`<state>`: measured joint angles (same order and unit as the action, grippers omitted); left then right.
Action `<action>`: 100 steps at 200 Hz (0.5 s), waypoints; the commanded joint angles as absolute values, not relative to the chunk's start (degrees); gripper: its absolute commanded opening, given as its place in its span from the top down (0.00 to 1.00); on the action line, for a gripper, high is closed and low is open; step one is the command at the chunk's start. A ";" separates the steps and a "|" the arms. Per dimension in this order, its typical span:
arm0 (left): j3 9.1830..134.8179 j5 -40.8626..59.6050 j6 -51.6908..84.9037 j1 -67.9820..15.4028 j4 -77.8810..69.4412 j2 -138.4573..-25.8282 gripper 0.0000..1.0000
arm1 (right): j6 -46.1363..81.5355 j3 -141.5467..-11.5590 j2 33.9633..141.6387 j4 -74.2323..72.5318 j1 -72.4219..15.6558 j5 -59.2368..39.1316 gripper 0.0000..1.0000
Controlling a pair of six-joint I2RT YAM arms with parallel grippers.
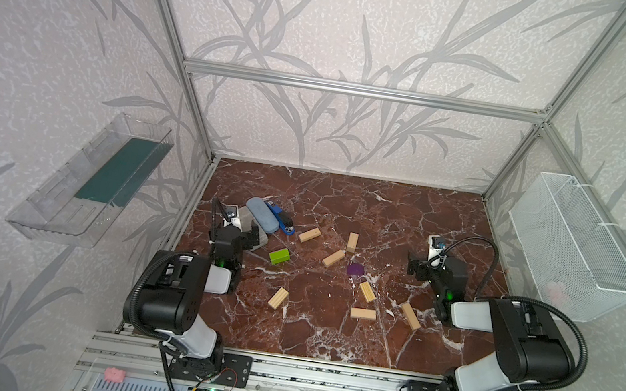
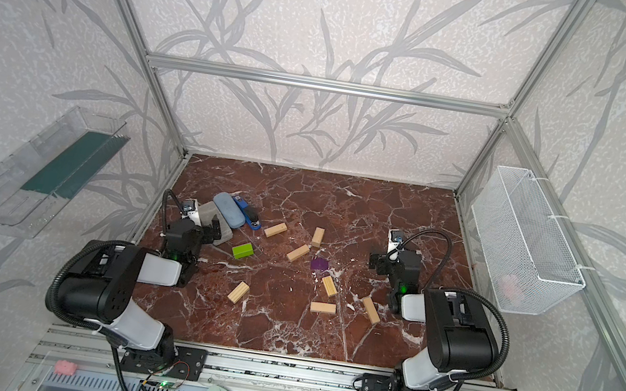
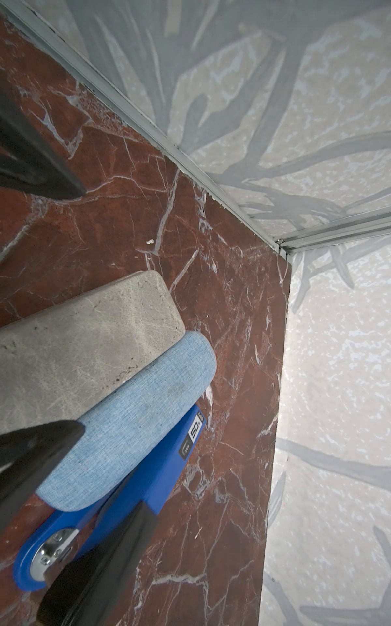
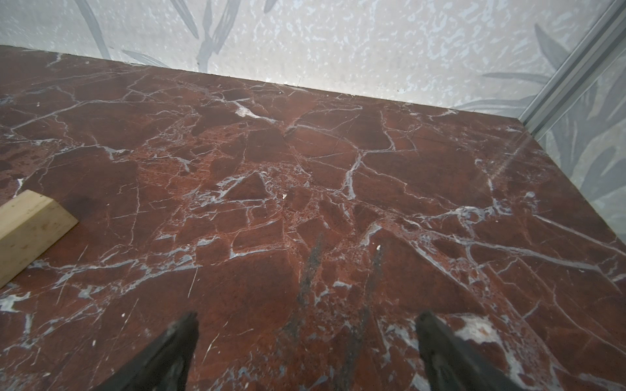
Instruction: Build the wood block tower
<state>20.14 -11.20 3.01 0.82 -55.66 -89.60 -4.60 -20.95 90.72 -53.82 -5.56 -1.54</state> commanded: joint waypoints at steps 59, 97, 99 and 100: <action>21.05 -10.85 2.11 0.76 -55.63 -90.00 0.01 | -5.10 -21.45 90.88 -56.00 -5.45 -1.59 0.01; 20.95 -10.82 2.11 0.76 -55.64 -89.96 0.01 | -5.50 -20.97 90.75 -56.68 -5.53 -2.24 0.01; 20.97 -10.81 2.11 0.78 -55.64 -89.99 0.01 | -5.46 -20.89 90.78 -56.86 -5.53 -2.21 0.01; 20.99 -10.86 2.11 0.79 -55.64 -89.99 0.01 | -5.50 -20.86 90.79 -57.00 -5.54 -2.20 0.01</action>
